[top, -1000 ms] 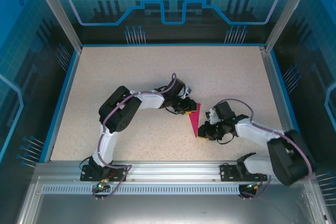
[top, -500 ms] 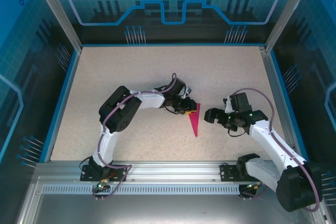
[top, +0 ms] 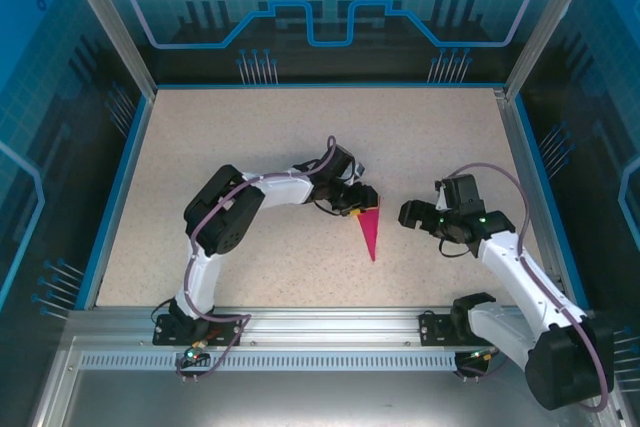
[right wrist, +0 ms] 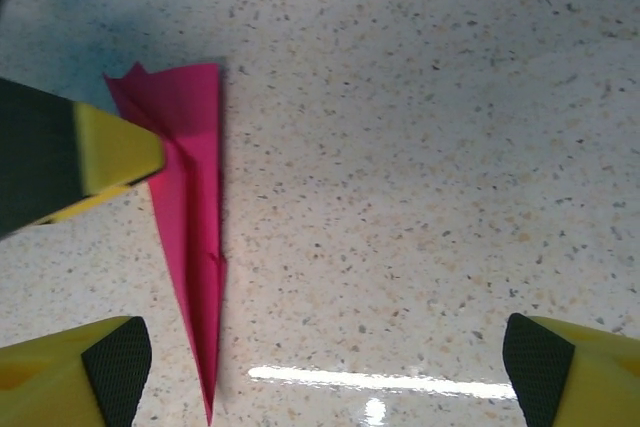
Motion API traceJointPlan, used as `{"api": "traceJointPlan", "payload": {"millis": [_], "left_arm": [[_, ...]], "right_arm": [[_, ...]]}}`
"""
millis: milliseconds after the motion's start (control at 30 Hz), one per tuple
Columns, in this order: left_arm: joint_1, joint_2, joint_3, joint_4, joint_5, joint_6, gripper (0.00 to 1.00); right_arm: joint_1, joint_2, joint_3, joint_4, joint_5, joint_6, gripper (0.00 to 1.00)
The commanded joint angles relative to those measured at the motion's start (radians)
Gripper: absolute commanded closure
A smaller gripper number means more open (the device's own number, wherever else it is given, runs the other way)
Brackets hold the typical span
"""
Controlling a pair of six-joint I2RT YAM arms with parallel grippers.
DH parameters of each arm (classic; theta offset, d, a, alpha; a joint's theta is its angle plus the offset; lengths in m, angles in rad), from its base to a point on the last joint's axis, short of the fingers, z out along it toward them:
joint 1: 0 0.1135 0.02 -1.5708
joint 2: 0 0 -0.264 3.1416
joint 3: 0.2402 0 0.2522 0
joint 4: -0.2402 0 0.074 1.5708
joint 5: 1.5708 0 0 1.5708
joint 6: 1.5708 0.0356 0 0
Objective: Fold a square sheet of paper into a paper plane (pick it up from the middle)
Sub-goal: Turn over a paper plane at the center of the table.
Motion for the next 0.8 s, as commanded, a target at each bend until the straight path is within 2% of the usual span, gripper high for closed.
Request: {"api": "traceJointPlan", "payload": {"millis": [0,67,133,233,367,600,767], "left_arm": [[-0.019,-0.117,0.058,-0.112,-0.097,0.055,0.44],[-0.030,-0.152,0.066,-0.172,-0.157,0.068,0.39],[-0.044,-0.177,0.082,-0.263,-0.247,0.070,0.38],[-0.079,-0.212,0.096,-0.376,-0.396,0.062,0.33],[-0.131,-0.213,0.129,-0.497,-0.520,0.019,0.32],[-0.166,-0.119,0.186,-0.539,-0.519,-0.064,0.31],[-0.166,-0.054,0.239,-0.538,-0.480,-0.064,0.32]], "right_arm": [[-0.045,0.005,-0.038,0.024,-0.047,-0.012,0.05],[-0.059,0.001,-0.080,0.085,-0.120,-0.002,0.06],[-0.062,0.010,-0.112,0.140,-0.179,0.012,0.11],[-0.068,0.040,-0.116,0.162,-0.201,0.019,0.14],[-0.080,0.076,-0.121,0.204,-0.245,0.018,0.17],[-0.086,0.106,-0.128,0.236,-0.288,0.020,0.22],[-0.087,0.087,-0.151,0.254,-0.324,0.027,0.24]]}}
